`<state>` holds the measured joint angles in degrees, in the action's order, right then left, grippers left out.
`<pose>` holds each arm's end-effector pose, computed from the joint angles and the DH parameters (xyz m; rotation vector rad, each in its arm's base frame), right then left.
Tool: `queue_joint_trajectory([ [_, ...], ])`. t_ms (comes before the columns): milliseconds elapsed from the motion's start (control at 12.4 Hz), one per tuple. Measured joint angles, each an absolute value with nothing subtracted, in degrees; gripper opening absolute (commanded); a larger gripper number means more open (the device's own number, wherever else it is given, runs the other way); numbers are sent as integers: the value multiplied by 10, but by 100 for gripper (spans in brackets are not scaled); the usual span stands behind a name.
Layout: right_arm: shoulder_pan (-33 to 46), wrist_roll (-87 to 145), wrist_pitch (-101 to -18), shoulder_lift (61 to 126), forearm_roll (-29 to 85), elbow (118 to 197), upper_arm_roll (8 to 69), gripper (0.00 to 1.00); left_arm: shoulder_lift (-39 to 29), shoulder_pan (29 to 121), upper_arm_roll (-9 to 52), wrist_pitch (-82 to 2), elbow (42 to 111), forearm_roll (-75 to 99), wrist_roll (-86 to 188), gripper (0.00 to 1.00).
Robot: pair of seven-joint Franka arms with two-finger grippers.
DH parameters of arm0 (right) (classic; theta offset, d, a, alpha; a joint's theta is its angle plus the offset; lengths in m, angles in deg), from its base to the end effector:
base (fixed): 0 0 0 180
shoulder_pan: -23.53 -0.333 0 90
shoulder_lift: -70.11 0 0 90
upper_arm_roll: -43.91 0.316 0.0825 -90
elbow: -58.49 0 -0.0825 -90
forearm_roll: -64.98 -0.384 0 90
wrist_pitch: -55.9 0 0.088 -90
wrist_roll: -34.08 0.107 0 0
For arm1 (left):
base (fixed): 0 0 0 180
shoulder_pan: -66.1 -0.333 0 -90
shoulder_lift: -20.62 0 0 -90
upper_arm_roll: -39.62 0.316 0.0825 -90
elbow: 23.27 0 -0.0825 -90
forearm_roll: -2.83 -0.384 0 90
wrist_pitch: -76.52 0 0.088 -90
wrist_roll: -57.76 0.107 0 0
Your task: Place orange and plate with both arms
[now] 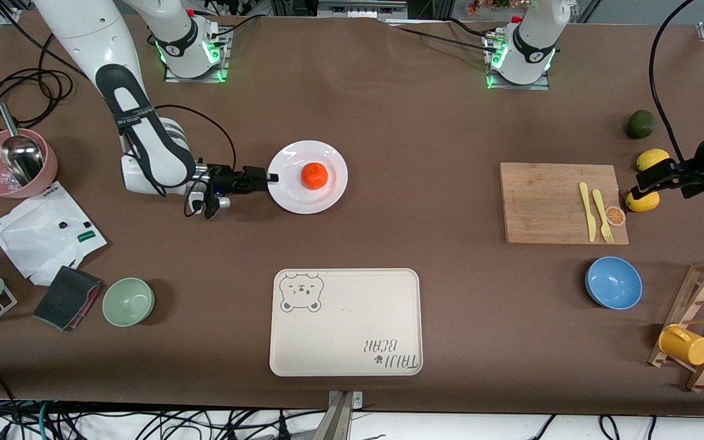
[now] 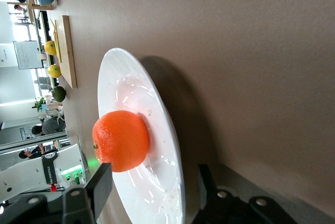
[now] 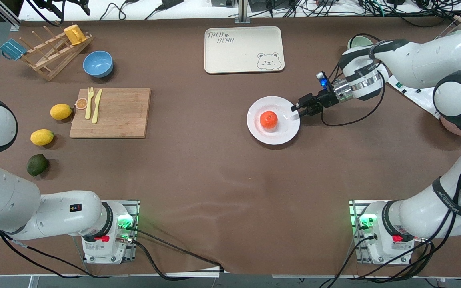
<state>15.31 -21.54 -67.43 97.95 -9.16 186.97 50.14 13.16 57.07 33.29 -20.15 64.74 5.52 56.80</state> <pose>0.4678 0.1655 0.1331 -2.1586 -0.1378 0.1852 0.6023 0.0279 0.5766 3.0789 0.1077 0.0349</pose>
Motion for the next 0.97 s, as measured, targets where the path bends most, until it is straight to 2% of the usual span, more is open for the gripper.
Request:
queue_joint_trajectory([
  [161,152,-231,-678,979,-97,1878,502,57,132,571,333,-201,647,55,568,100],
  [322,152,-250,-680,979,-104,1885,502,44,132,571,333,-201,647,55,568,100],
  [644,152,-263,-685,979,-107,1888,502,32,132,571,333,-201,647,55,568,100],
  [724,152,-266,-685,979,-107,1889,502,32,132,571,333,-201,647,55,568,100],
  [966,152,-275,-686,980,-107,1892,502,19,132,571,333,-201,647,55,568,100],
])
